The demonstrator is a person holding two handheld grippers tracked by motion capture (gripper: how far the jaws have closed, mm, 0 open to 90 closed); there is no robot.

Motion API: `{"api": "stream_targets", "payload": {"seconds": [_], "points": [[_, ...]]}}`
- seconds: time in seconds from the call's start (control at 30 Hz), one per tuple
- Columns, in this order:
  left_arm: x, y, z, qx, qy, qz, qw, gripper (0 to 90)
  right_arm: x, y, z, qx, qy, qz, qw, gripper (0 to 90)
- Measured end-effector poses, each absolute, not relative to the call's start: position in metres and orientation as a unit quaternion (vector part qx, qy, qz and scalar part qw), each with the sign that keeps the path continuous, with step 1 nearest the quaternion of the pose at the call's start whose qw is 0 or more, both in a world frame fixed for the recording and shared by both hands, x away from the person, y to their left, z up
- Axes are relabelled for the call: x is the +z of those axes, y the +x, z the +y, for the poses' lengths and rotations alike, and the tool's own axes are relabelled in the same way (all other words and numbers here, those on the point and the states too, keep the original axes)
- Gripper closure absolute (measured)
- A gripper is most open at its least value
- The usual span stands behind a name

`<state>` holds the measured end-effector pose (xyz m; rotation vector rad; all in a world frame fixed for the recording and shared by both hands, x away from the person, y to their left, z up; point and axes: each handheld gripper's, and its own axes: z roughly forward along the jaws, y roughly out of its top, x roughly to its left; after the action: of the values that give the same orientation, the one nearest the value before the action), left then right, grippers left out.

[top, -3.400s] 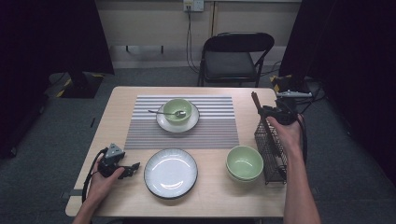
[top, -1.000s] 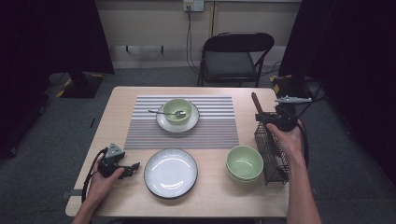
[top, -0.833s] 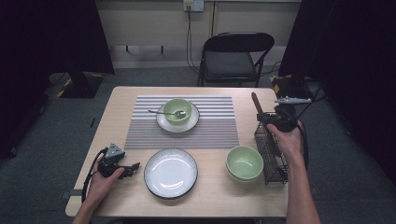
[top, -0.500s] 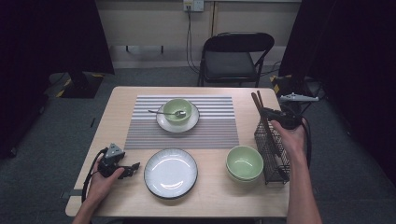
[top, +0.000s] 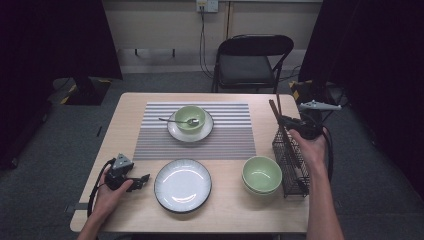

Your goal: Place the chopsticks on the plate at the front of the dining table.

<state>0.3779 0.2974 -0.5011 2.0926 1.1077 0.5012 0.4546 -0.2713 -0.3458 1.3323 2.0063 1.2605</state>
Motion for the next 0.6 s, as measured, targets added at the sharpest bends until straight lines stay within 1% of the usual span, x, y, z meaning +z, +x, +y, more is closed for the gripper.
{"api": "stream_targets", "payload": {"seconds": [0.6], "points": [[-0.501, 0.378, 0.297, 0.194, 0.809, 0.428, 0.353, 18.1, -0.36, 0.452, -0.262, 0.422, 0.481, 0.74, 0.209, 76.8]]}}
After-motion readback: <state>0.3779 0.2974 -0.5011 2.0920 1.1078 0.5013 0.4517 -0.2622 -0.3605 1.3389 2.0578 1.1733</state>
